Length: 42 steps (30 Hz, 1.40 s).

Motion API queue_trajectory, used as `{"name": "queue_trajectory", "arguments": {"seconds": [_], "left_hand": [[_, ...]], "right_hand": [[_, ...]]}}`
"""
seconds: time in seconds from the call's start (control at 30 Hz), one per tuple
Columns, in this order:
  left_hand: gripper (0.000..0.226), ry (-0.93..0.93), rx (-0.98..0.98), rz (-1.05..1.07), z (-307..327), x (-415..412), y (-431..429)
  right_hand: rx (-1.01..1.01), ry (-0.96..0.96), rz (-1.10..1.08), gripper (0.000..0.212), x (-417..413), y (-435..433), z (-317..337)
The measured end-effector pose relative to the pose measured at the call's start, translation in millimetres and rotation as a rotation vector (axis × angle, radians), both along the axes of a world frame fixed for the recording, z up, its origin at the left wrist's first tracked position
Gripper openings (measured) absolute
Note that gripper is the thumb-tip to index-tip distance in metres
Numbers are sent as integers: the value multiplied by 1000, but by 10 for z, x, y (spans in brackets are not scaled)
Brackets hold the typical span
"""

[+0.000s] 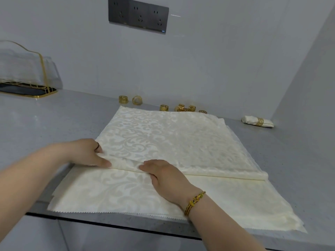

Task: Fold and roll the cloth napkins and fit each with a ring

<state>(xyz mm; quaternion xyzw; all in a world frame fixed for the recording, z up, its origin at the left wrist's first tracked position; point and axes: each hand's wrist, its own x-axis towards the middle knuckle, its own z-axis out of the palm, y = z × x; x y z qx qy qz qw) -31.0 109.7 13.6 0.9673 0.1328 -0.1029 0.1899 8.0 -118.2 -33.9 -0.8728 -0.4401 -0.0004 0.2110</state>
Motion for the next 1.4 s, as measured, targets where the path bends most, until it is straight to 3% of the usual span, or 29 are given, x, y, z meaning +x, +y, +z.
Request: {"name": "queue_trajectory", "arguments": {"seconds": [0.1,0.3,0.37,0.43,0.47,0.57,0.7,0.87,0.97,1.1,1.3,1.4], "left_hand": [[39,44,-200,14,93,-121,128],[59,-208,-506,109,48,-273,120],[47,-294,-583,144,34,-280,81],[11,-398,-719,207,-2,-267,-2],[5,-431,-820,215,-9,-263,-55],[12,-472,-981,165,-31,-233,-293],[26,-532,-697,73,-165,-95,-579],[9,-516,-668,86,-273,-4,-700],[22,-455,-582,4,-236,42,-737],[13,-498,-323,9,-121,124,-900],[23,-623,33,-103,-65,219,-1345],[21,-659,53,-191,-136,306,-1540]], "right_hand": [[3,5,-7,42,4,3,8],[18,10,-7,42,11,7,-11],[22,11,-6,42,6,7,-2],[25,12,-7,42,5,4,2],[28,10,-8,42,5,8,3],[37,6,-6,42,-12,18,22],[30,7,-15,42,-38,22,50],[-30,-63,-91,41,-15,-101,142],[-81,-171,-226,37,53,-332,180],[-49,-36,-264,40,72,-516,100],[74,78,-229,43,99,-594,62],[115,85,-204,41,110,-610,49]]}}
